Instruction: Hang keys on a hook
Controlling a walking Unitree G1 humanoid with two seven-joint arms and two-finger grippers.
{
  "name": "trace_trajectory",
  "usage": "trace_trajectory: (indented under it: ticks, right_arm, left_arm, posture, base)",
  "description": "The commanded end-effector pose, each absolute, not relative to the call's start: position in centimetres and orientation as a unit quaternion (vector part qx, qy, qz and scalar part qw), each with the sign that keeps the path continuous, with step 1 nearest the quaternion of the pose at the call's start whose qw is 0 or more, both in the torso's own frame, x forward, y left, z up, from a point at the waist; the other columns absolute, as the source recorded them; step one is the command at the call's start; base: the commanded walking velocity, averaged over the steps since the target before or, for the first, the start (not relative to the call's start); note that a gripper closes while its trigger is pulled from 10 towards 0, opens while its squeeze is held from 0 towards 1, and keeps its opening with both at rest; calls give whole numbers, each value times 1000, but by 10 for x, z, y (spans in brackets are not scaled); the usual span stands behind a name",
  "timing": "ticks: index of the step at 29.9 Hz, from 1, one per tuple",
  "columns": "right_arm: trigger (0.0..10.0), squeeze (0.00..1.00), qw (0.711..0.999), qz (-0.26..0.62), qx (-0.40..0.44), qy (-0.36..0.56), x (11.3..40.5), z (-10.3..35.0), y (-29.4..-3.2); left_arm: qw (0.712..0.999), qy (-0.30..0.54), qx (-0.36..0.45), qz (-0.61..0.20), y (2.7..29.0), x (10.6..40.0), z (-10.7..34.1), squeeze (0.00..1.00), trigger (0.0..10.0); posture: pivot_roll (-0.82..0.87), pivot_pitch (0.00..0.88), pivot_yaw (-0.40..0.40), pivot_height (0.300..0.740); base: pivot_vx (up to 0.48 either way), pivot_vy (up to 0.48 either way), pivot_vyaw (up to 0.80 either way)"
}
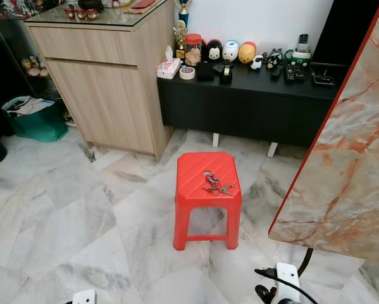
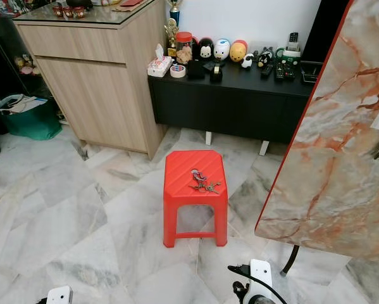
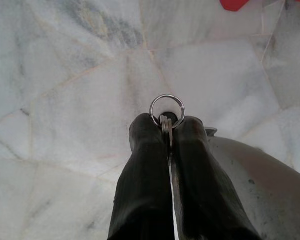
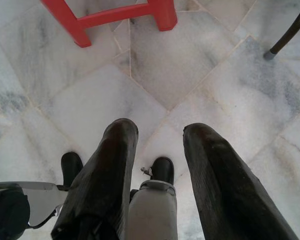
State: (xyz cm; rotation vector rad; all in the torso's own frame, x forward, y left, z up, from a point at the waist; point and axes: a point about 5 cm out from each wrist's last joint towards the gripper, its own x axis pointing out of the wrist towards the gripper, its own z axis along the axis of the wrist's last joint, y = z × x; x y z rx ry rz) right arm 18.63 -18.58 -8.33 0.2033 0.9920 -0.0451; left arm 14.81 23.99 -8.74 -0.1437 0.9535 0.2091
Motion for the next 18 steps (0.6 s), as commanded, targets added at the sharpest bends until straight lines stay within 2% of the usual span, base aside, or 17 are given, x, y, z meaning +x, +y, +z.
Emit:
trace_trajectory:
  ticks: [1,7,9,13,18]
  right_arm:
    - [10000,0,871,-23,96,481,183,-85,-187]
    - [10000,0,870,-28,91,483,182,-85,-188]
    - [10000,0,869,-28,90,485,181,-86,-188]
    - [10000,0,868,-36,88,488,180,-86,-190]
    - [10000,0,869,-42,86,486,180,-86,-191]
  left_arm:
    - [872,474,-67,101,243,139,-90,0,10000]
    - [873,474,-55,96,243,139,-90,0,10000]
    - [874,473,-56,99,243,139,-90,0,10000]
    - [875,472,-58,95,234,143,-91,0,10000]
    - [876,470,-59,93,230,145,-91,0,10000]
  posture:
    - [19,17,-5,740]
    - [20,14,-6,740]
    - [21,15,-8,740]
    - [16,18,-8,740]
    - [16,18,-10,740]
  base:
    - [0,0,0]
    - [0,-48,0]
    - [0,-379,-256]
    - [0,-417,-769]
    - [0,-449,0]
